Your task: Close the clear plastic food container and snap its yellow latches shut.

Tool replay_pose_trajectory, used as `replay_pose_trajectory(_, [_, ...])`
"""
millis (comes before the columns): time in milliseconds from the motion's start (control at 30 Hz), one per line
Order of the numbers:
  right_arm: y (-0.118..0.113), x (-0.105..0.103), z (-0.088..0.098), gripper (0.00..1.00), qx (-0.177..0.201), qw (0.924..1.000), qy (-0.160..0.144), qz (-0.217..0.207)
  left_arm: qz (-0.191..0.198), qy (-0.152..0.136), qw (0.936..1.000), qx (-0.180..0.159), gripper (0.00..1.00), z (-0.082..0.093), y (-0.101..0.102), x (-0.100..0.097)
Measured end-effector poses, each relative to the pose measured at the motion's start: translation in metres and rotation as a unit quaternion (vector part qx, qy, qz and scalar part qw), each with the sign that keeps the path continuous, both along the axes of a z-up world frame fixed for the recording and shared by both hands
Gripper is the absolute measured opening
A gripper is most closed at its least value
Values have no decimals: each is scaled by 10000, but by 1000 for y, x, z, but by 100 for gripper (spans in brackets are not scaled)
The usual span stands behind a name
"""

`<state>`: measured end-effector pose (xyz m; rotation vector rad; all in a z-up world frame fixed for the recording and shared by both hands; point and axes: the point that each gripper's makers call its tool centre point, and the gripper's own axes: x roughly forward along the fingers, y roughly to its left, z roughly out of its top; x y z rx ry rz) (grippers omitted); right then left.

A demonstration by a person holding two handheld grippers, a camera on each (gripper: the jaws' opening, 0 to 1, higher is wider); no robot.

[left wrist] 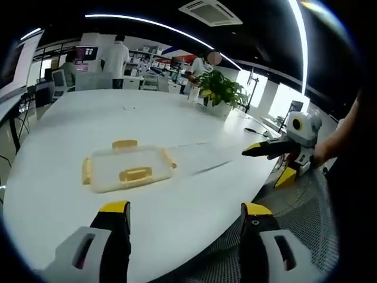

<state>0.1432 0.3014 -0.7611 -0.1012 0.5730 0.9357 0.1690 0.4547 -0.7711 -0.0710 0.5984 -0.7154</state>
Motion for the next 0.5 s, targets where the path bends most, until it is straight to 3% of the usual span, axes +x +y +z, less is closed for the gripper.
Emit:
replay_pose_trajectory(133, [1, 1, 7, 74, 170, 9998, -24, -29, 75, 67, 9999, 28, 72, -2, 4, 1])
replay_pose_trajectory(333, [3, -1, 7, 76, 115, 9999, -19, 45, 50, 127, 9999, 61, 73, -5, 4, -1])
replay_pose_trajectory(400, [2, 0, 6, 76, 153, 9999, 50, 36, 79, 149, 9998, 97, 77, -6, 5, 0])
replay_pose_trajectory(467, [1, 0, 5, 76, 99, 9999, 101, 71, 114, -240, 9995, 146, 86, 1, 5, 8])
replay_pose_trajectory(500, [0, 0, 4, 76, 75, 9999, 121, 84, 129, -139, 9998, 115, 91, 0, 5, 6])
